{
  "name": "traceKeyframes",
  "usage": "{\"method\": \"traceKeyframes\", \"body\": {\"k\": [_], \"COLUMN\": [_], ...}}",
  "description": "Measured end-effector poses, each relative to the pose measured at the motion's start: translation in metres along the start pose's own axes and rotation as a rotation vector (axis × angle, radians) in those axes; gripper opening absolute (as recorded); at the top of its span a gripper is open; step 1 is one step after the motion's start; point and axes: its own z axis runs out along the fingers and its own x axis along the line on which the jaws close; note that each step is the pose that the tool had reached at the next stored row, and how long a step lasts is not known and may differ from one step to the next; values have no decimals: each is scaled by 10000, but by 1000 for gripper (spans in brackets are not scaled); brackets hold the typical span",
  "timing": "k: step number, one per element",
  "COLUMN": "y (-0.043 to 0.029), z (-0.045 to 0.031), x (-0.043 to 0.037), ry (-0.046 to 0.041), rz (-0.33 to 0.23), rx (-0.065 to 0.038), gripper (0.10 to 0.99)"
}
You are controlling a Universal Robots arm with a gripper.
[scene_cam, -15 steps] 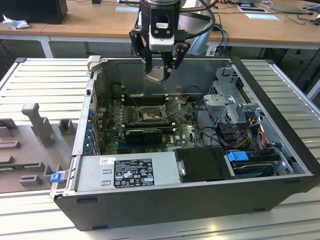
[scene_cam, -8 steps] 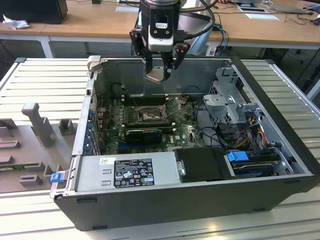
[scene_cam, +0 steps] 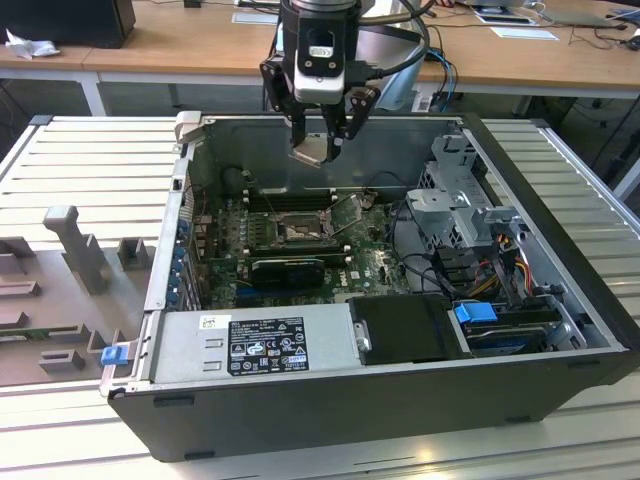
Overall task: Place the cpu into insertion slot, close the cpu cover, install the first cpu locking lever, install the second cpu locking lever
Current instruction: 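Place the cpu into insertion slot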
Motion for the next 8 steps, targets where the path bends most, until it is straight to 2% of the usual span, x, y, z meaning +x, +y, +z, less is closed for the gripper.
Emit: {"method": "traceKeyframes", "body": {"k": [8], "y": [-1], "z": [10], "x": [0], "ry": [-28], "rz": [296], "rx": [-5], "gripper": [529]}}
